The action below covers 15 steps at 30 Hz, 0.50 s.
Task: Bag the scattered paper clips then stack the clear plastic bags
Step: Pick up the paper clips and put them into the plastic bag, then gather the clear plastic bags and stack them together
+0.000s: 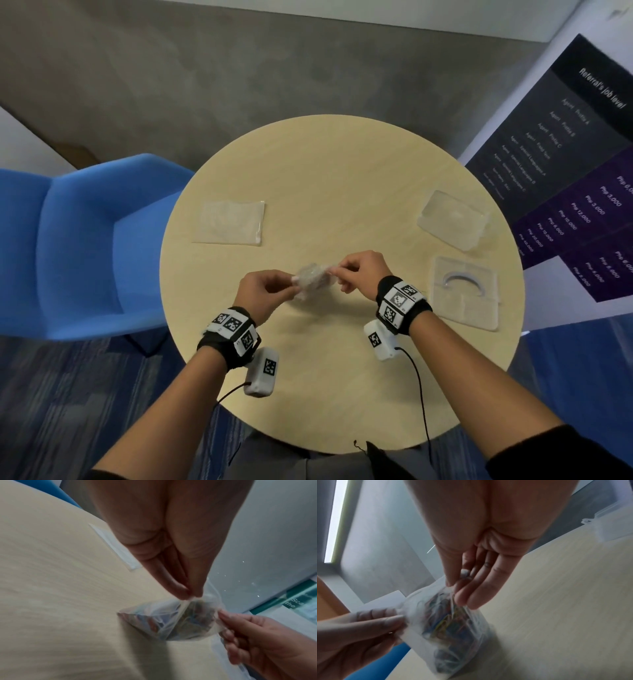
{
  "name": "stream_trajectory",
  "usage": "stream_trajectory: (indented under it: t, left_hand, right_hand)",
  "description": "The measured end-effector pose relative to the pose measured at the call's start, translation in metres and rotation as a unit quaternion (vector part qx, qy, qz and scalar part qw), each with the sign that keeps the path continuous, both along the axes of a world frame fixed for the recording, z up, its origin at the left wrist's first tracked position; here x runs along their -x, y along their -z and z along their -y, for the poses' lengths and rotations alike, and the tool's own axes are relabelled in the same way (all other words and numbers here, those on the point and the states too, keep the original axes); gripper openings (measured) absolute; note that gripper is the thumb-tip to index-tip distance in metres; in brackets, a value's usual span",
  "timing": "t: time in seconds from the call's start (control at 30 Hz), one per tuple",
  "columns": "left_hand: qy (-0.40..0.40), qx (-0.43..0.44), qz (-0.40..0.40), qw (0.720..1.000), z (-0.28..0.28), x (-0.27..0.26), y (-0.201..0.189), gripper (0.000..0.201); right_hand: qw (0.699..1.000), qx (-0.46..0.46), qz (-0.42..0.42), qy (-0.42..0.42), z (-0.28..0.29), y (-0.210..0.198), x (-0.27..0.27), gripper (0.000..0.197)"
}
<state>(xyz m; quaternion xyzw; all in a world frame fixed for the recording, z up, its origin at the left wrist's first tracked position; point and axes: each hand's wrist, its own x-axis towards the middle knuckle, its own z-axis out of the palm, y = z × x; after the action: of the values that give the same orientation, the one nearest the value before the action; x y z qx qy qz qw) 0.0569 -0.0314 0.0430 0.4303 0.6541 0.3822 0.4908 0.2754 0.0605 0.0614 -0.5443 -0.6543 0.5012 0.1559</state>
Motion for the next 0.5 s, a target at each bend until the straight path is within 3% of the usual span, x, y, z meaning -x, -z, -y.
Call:
stream_trajectory:
  t: [0.07, 0.13, 0.23, 0.33, 0.4, 0.5]
  left_hand:
    - [-0.035, -0.013, 0.023, 0.999, -0.002, -0.001, 0.002, 0.008]
    - [-0.030, -0.030, 0.028, 0.999, -0.006, -0.005, 0.000, 0.011]
    - [0.023, -0.040, 0.003, 0.999, -0.009, -0.016, -0.007, 0.013]
    - [0.020, -0.049, -0.016, 0.998, -0.014, -0.024, -0.012, 0.011]
    - [0.010, -0.050, -0.016, 0.999, -0.018, -0.026, -0.012, 0.006]
    - [0.002, -0.046, -0.019, 0.999, -0.023, -0.028, -0.012, 0.007]
  right_hand:
    - [1.000, 0.024, 0.009, -0.011, 0.001, -0.001, -0.008, 0.029]
    - [0.996, 0.036, 0.051, -0.057, 0.000, -0.001, -0.018, 0.032]
    - [0.980, -0.017, 0.148, -0.133, -0.007, -0.005, -0.025, 0.016]
    - [0.986, -0.063, 0.081, -0.128, -0.009, -0.015, -0.014, 0.021]
    - [0.988, -0.079, 0.034, -0.125, -0.007, -0.021, 0.000, 0.015]
    - [0.985, -0.120, 0.030, -0.121, -0.008, -0.021, 0.012, 0.009]
